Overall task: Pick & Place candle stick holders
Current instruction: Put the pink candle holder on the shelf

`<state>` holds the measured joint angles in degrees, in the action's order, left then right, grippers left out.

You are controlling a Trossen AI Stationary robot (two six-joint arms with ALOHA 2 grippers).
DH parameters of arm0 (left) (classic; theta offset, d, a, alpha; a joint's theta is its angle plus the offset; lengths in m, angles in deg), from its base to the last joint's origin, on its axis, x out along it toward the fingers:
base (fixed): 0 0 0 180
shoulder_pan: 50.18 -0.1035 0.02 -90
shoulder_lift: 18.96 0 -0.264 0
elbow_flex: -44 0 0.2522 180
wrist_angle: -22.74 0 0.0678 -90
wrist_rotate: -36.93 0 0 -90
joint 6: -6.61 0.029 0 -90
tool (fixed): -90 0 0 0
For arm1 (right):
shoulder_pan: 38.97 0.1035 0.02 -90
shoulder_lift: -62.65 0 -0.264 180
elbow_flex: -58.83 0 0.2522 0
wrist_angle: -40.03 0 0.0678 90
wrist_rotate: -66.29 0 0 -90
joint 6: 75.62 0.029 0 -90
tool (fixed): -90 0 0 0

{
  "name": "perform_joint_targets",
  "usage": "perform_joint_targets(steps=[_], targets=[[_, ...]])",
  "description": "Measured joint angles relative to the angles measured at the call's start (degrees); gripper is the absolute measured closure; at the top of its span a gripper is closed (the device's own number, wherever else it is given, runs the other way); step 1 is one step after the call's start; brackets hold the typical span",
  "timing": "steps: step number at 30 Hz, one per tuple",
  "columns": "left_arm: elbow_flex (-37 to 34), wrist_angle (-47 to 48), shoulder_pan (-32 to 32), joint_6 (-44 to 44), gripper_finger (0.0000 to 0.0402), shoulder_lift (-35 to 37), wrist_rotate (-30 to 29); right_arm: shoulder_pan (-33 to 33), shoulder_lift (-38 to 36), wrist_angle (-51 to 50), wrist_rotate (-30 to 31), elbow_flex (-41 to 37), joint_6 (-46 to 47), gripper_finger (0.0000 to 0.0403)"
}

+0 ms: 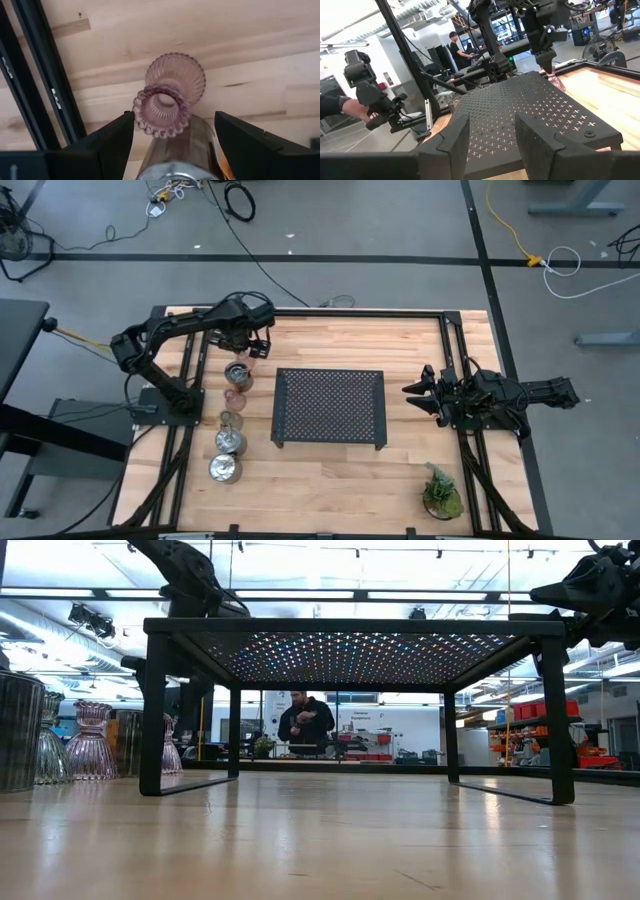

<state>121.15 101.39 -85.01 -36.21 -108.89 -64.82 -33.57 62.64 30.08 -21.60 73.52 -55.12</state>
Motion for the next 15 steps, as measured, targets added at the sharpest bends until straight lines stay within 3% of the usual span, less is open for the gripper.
perform_joint_targets(steps=[15], targets=[[0.0,-0.6,-2.3,0.0,0.0122,-0.9,-0.6,0.0,0.0,0.0,0.0,0.0,0.0,0.0245]])
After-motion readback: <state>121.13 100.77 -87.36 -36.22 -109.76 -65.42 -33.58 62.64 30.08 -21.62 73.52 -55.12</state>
